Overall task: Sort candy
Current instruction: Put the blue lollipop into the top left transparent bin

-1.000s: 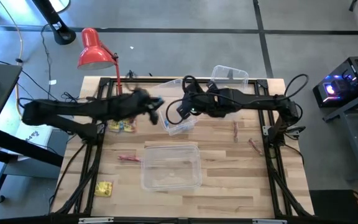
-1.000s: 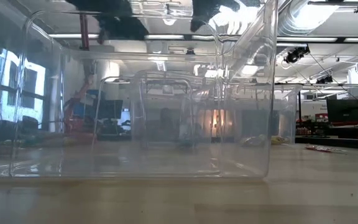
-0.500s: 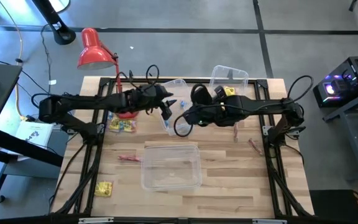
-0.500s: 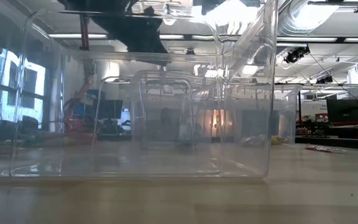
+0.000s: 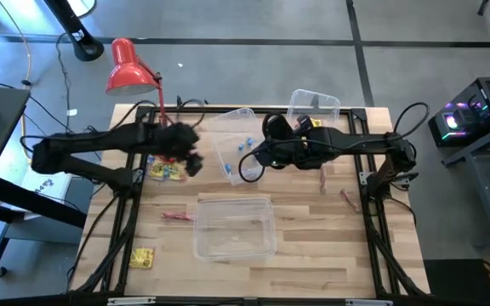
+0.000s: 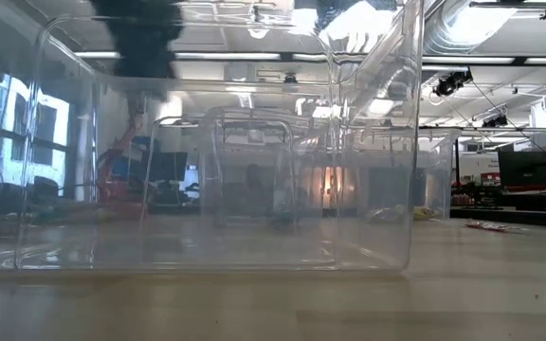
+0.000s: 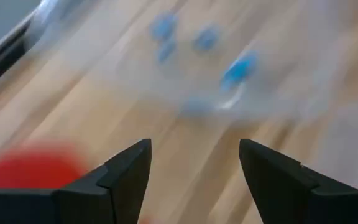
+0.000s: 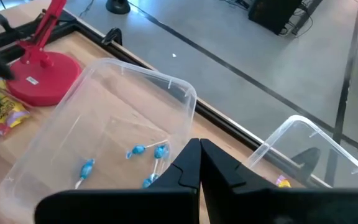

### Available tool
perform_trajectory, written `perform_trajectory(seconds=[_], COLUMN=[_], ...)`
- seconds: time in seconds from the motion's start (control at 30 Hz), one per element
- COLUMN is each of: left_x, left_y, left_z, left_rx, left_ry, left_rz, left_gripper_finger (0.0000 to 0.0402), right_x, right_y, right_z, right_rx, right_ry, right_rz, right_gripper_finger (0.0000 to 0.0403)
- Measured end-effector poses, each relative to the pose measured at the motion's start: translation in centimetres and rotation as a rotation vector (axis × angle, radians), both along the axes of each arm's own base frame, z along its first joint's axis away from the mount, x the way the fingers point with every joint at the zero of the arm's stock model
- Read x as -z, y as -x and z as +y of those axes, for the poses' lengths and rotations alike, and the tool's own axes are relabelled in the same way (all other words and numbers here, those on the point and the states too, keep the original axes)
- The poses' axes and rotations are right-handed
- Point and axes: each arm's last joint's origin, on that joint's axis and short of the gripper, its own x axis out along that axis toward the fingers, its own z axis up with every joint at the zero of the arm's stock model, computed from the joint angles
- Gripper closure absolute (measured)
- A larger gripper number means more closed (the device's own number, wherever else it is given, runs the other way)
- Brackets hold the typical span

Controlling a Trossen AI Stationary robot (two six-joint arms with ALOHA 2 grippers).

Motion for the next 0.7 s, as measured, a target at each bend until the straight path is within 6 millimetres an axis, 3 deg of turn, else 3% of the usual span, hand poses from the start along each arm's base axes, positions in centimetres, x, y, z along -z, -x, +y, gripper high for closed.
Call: perform_trajectory(seconds=[0.13,0.37,0.5,0.7], left_x=[2.3,9.5,12.5,13.7], left_y=[3.6,5.8,6.2,5.9], left_z=[-1.3,-1.6,-1.3,-0.7], left_rx=[-0.192,-0.445,-0.454,-0.361], left_ry=[-0.020,0.043,0.044,0.023], left_rz=[0.202,0.318,0.377,0.450], left_gripper_finger=[0.0163,0.0163,0.0163,0.0165], right_x=[0.0,0.0,0.0,0.0], right_y=[0.0,-0.1,-0.2,-0.2], right_z=[-0.1,-0.8,-1.0,-1.0], right_rx=[0.003,0.007,0.004,0.003], right_ry=[-0.001,-0.017,-0.035,-0.036], right_rz=[0.001,-0.003,-0.006,-0.006], right_gripper_finger=[0.0403,0.0403,0.0403,0.0403])
